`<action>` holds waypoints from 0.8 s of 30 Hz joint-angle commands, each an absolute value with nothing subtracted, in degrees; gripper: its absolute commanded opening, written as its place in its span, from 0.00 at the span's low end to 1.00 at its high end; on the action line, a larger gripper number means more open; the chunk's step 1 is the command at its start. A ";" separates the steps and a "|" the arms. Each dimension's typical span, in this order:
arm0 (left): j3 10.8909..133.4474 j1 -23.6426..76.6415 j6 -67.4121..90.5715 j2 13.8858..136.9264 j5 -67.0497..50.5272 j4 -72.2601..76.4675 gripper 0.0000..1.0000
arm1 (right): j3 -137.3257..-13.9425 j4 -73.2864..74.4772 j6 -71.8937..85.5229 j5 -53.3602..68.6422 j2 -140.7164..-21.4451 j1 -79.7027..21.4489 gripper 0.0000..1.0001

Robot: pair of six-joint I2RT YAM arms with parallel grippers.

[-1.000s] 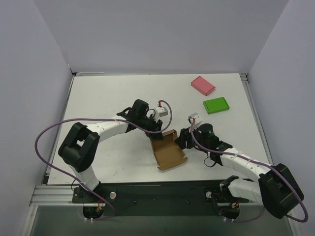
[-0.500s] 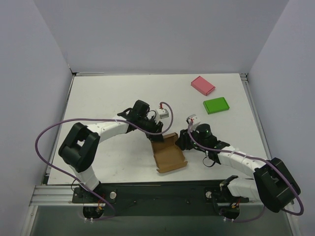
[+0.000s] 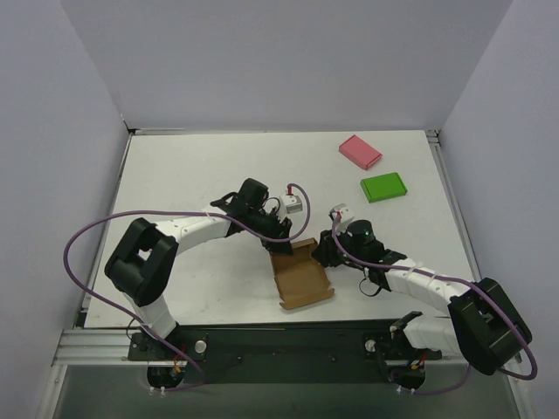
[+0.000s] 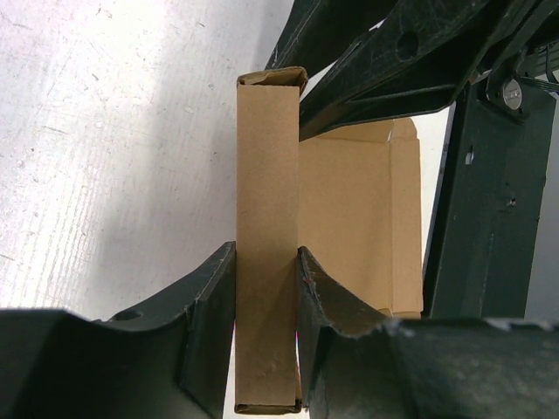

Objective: Fold the paper box

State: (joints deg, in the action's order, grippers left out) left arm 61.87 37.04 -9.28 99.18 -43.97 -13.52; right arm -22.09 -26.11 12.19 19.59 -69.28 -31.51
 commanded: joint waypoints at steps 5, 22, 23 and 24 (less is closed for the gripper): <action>64.34 38.93 -10.02 99.05 -48.43 -14.06 0.34 | -23.12 -30.14 12.39 15.65 -69.17 -32.43 0.18; 62.23 41.48 -0.97 98.44 -42.81 -6.86 0.35 | -30.49 -16.53 16.34 -26.61 -75.75 -44.03 0.00; 62.23 41.57 -0.53 98.44 -42.45 -6.77 0.35 | -31.02 -15.83 16.61 -28.98 -76.02 -44.21 0.00; 62.05 41.57 -0.44 98.52 -42.28 -6.51 0.35 | -31.81 -14.25 18.18 -30.48 -76.37 -44.73 0.00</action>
State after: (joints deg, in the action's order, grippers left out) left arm 61.87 39.79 -3.31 99.24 -36.82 -8.27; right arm -28.34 -20.12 14.90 -13.52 -74.24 -44.42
